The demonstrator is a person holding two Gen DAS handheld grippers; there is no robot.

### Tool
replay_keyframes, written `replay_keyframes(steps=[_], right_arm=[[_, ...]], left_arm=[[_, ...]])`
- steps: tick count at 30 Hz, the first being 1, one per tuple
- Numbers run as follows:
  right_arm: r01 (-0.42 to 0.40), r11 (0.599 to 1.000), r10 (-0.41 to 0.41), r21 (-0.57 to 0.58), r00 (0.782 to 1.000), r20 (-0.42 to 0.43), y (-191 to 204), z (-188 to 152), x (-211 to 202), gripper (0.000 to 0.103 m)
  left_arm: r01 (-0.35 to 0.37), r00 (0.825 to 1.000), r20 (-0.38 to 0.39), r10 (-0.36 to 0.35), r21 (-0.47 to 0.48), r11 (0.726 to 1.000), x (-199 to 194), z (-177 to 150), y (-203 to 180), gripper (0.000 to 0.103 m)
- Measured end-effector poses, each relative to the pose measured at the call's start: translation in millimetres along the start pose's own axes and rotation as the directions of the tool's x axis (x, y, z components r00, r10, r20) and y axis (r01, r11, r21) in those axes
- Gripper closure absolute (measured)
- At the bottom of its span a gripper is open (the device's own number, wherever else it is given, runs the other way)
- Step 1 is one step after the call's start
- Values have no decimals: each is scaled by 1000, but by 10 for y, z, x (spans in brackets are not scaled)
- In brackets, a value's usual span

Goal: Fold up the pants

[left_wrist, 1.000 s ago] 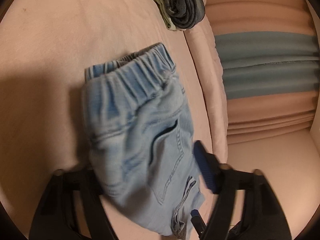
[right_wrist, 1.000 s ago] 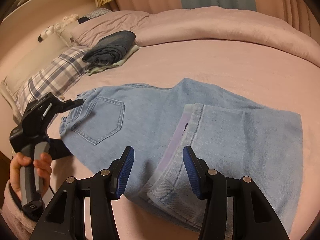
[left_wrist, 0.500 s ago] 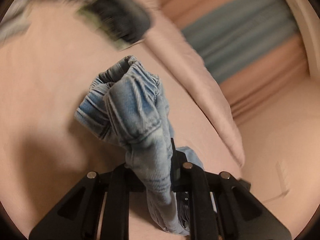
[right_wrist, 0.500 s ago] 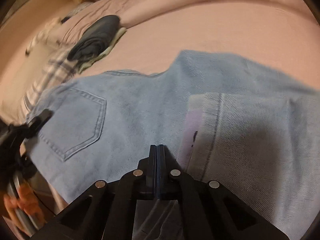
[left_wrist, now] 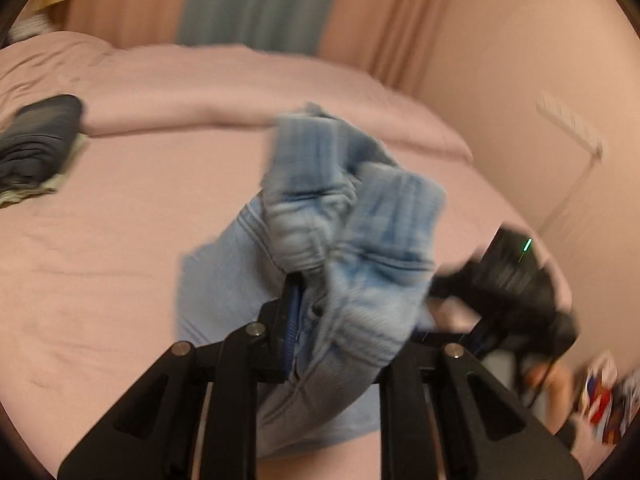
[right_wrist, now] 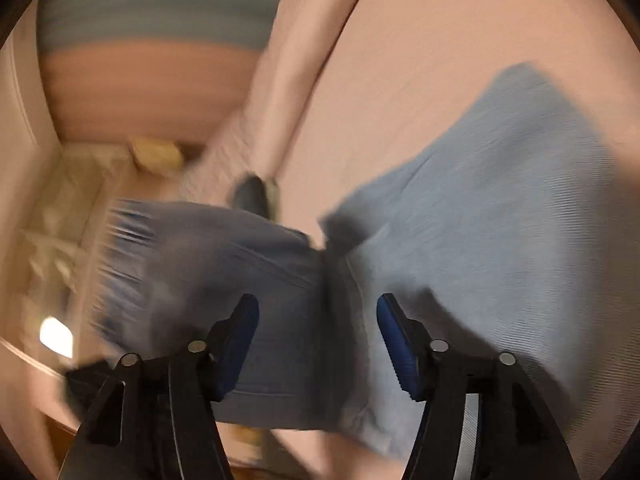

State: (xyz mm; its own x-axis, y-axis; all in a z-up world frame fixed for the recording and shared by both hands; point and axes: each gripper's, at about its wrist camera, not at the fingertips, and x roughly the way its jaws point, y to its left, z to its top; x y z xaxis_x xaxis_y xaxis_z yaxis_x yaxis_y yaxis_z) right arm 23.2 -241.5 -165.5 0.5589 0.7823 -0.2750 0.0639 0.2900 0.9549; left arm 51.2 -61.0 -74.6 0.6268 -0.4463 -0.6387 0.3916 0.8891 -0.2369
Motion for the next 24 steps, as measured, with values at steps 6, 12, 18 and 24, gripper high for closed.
replay_keyframes(steps=[6,12,18,24], right_arm=[[-108,977,93,183,992,86,-434,57,-480,39],[-54,982,51,179,998,23,-359,4,-351,29],[-67,974,66,217,998,11,-297,69,-391,22],[186,982,-184,23,981,-69,36,58,-122,24]], left_arm=[[-23,979,-196,52,150,988,487,-353,-315,81],[-27,976,-201,78,245,969,365,-463,-411,13],[41,991,-129,-22,144,989,71,-420,-291,5],[-6,990,-143,7,9,1000,65,-439,-85,5]])
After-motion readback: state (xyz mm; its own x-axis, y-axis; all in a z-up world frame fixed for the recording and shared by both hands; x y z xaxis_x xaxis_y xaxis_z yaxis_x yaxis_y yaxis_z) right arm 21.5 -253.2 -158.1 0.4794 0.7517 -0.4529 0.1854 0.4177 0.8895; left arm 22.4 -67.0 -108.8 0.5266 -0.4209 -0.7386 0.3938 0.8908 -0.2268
